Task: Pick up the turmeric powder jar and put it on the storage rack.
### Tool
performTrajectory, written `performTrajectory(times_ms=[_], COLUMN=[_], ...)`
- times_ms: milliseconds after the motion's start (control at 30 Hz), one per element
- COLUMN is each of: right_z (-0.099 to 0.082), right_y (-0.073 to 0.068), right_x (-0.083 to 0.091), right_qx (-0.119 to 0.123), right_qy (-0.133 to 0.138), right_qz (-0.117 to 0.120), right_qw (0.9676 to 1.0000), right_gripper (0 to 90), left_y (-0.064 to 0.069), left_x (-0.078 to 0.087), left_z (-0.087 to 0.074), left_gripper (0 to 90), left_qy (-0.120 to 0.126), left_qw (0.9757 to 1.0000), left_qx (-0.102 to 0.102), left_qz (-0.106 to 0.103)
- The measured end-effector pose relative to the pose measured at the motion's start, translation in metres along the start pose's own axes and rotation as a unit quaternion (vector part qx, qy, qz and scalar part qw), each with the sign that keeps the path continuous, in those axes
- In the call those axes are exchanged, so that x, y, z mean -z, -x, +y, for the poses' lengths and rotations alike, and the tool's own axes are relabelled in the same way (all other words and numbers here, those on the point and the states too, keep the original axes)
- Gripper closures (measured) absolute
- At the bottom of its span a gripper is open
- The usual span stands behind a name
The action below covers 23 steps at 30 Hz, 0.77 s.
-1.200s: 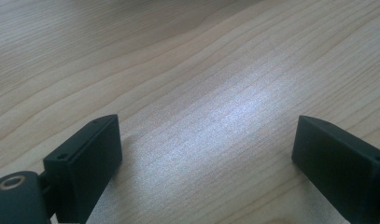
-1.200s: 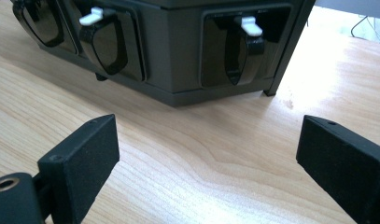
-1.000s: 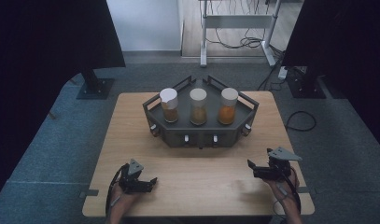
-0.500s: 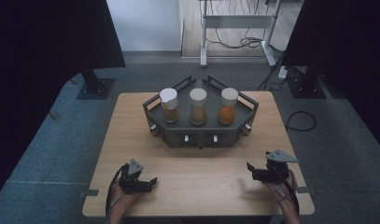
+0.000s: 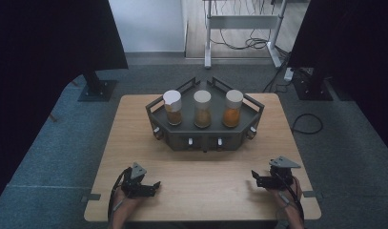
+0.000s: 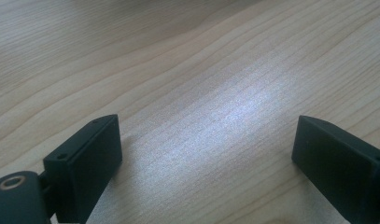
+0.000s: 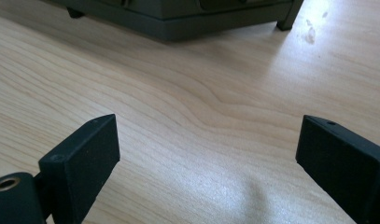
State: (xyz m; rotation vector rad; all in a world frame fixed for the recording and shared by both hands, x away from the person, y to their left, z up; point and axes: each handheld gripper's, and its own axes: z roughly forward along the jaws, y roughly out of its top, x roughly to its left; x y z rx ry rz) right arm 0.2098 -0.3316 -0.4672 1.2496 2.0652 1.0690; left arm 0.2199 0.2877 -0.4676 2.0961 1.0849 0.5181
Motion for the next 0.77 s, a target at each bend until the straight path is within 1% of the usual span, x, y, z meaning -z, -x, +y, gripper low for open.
performTrajectory(times_ms=[367, 533, 767], right_z=[-0.003, -0.005, -0.005], right_y=[0.001, 0.002, 0.002], right_x=[-0.007, -0.011, -0.011], right_qx=[-0.003, -0.005, -0.007], right_qy=[-0.021, -0.03, -0.03], right_qz=[-0.004, -0.002, -0.003], right_qw=[0.9998, 0.9995, 0.9995], right_gripper=[5.5, 5.6, 6.0], left_y=[0.0, 0.0, 0.0], left_x=[0.0, 0.0, 0.0], left_z=[0.0, 0.0, 0.0], left_gripper=[7.8, 7.8, 7.8], left_qy=[0.0, 0.0, 0.0], left_qw=[1.0, 1.0, 1.0], left_qx=[0.0, 0.0, 0.0], left_qz=[0.0, 0.0, 0.0])
